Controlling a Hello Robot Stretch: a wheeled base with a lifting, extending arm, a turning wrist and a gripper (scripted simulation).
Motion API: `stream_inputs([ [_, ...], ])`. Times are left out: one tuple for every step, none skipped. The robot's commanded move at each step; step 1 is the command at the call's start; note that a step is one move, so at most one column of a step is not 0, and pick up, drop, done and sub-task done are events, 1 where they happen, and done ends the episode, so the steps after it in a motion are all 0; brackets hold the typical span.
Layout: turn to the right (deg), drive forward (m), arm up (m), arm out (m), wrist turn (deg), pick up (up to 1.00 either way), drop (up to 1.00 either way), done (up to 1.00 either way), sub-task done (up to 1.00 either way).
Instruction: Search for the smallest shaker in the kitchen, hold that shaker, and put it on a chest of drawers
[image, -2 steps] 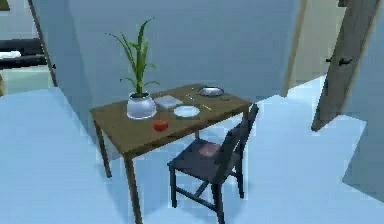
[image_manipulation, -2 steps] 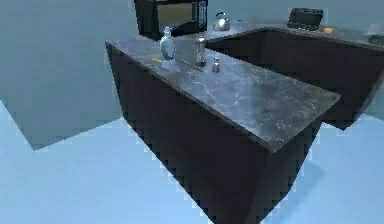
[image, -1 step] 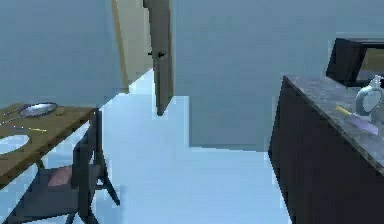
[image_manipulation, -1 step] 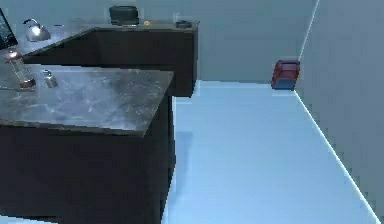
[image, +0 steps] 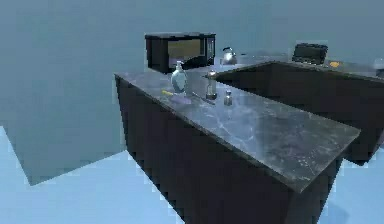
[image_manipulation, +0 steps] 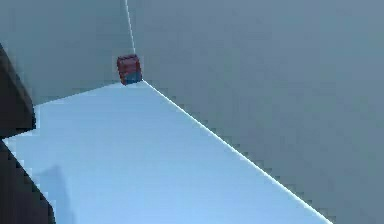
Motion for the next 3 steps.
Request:
stream_inputs([
  [45.0,0.0,0.0,0.0,0.0,0.0,0.0,0.0,0.0],
  [30.0,0.0,0.0,0.0,0.0,0.0,0.0,0.0,0.0],
  [0.0,0.15,0.0,0.0,0.0,0.0,0.0,0.0,0.0],
])
